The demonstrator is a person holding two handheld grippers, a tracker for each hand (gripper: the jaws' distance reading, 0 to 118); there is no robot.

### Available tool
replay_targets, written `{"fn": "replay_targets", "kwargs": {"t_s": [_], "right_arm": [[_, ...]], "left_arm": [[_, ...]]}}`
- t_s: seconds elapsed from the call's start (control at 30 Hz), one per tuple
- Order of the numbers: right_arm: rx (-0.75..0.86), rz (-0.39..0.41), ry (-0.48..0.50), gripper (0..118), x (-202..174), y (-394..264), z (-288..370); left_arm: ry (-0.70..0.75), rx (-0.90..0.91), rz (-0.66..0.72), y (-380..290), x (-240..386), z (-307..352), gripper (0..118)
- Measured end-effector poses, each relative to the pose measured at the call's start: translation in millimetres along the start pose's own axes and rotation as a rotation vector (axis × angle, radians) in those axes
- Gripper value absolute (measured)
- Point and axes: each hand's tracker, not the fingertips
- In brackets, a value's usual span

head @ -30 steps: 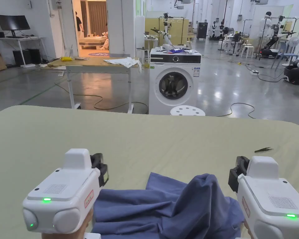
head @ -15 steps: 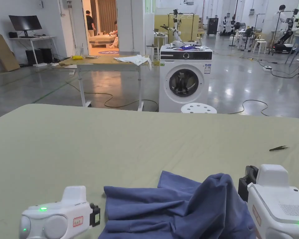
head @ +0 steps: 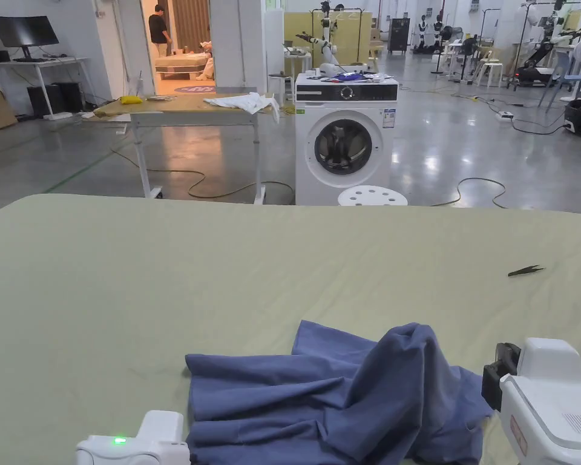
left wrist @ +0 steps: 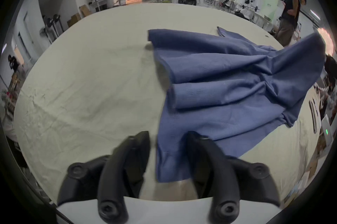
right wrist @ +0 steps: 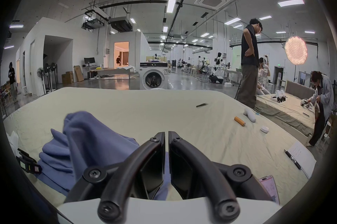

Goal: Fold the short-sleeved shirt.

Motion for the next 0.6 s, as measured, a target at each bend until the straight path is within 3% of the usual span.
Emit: {"fn": "replay_targets", "kwargs": {"t_s": [0.07,0.2,0.23,0.3,0.37,0.5,0.6], "right_arm": [[-0.033,-0.013,-0.009,3,10,-6,-3],[-0.164,-0.013,0.029,9,24,-17,-9],[-0.208,-0.001,0.044,18,27,-20,-10],[-0.272,0.002,0.081,53,30,-28,-13],[-0.342,0.046,0.122,73,25,-37,-16],[-0.437,0.117,0.178,75,8,-59,-31],[-0.477,0.099,0.19,72,-4,-73,-49]], "left_arm": [[-0.032,0.004,-0.033,-3,8,2,4],[-0.082,0.002,-0.005,-4,7,11,1],[-0.095,0.005,0.005,-2,0,11,1],[-0.116,0.021,0.033,-1,-6,18,0],[-0.117,0.052,0.041,1,-11,25,0],[-0.12,0.109,0.057,7,-22,33,0],[-0.133,0.127,0.07,11,-27,34,0]]}}
